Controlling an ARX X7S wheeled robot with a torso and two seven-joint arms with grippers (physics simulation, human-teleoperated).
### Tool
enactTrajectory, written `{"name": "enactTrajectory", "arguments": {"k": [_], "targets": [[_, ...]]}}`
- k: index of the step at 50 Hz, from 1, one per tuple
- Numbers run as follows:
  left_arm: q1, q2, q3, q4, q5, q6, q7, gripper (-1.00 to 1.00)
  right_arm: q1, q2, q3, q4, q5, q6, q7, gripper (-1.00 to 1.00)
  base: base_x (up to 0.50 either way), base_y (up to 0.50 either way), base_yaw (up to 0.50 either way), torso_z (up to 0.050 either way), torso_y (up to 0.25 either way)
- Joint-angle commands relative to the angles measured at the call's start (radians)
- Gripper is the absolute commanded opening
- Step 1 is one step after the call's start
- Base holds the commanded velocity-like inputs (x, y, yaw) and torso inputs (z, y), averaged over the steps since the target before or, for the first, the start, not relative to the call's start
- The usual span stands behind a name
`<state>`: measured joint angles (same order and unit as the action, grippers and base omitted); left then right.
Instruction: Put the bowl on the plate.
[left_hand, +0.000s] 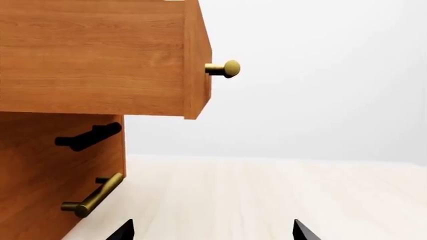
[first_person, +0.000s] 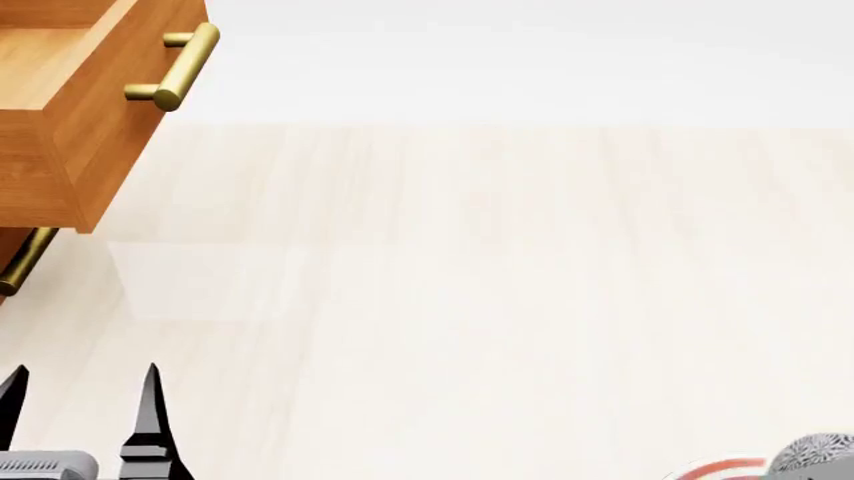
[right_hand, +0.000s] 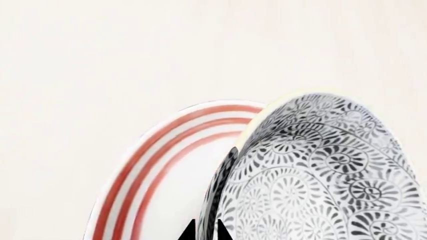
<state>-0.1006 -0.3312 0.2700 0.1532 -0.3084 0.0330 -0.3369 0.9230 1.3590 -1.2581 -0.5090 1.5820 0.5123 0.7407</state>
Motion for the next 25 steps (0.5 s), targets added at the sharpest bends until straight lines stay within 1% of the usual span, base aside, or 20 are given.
{"name": "enactTrajectory", "arguments": {"k": [1,12,19,25], "targets": [[-0.004,-0.001,0.004,-0.005,0.0,0.006,0.001,1.0,0.022,-0.038,0.003,0.038,-0.027,0.012,-0.014,-1.0,0.0,0.0,0.0,0.0,0.0],[-0.002,-0.006,0.005,0.005,-0.002,-0.002,-0.006,1.0,-0.002,-0.065,-0.007,0.097,-0.033,-0.012,-0.043,-1.0,0.0,0.0,0.0,0.0,0.0],[-0.003,-0.005,0.007,-0.002,-0.003,0.001,-0.006,1.0,-0.031,-0.051,-0.014,0.108,-0.03,-0.047,-0.055,-1.0,0.0,0.0,0.0,0.0,0.0],[-0.005,-0.005,0.01,-0.004,-0.003,0.004,-0.005,1.0,-0.059,-0.062,-0.025,0.141,-0.035,-0.074,-0.073,-1.0,0.0,0.0,0.0,0.0,0.0]]}}
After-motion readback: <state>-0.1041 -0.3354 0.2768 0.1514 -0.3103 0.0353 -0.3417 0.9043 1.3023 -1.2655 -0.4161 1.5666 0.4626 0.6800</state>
